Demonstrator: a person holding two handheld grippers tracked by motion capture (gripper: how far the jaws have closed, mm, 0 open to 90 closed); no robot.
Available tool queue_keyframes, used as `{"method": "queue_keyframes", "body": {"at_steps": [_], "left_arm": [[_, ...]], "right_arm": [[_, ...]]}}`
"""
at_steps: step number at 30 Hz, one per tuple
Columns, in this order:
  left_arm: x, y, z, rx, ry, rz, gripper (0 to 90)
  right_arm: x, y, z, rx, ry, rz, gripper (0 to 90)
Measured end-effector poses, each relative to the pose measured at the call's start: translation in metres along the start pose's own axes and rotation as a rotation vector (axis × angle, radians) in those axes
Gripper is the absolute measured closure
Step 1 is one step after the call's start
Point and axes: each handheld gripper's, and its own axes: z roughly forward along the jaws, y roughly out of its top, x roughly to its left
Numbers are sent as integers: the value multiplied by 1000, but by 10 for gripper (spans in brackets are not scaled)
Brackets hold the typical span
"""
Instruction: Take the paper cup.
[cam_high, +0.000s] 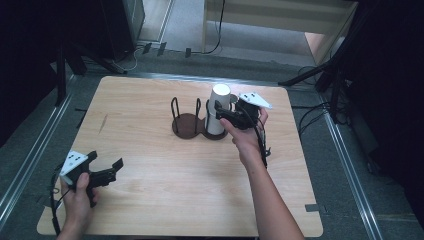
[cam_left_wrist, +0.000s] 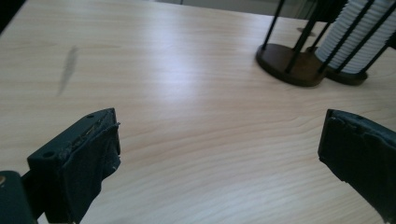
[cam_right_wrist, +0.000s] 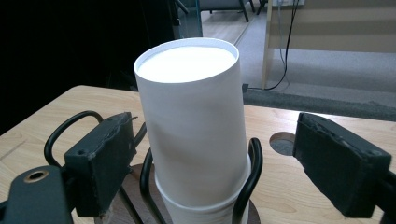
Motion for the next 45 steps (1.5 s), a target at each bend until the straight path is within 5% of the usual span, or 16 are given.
{"method": "queue_keyframes", "body": {"at_steps": [13, 17, 22, 29, 33, 45], "left_arm": [[-75, 33, 55, -5, -135, 87, 0], [-96, 40, 68, -7, -182, 86, 0], [-114, 45, 83, -7, -200, 96, 0], [-155, 53, 115, 7, -209, 172, 0], [-167, 58, 128, 11, -206, 196, 0], [-190, 67, 149, -15, -232, 174, 59]], "right_arm": [[3, 2, 10, 14, 7, -11, 126], [2, 3, 9, 3, 19, -10, 124], [1, 5, 6, -18, 45, 1, 125], [-1, 6, 8, -3, 44, 8, 131], [-3, 5, 10, 4, 43, 13, 138], [-3, 4, 19, 26, 45, 12, 142]]}}
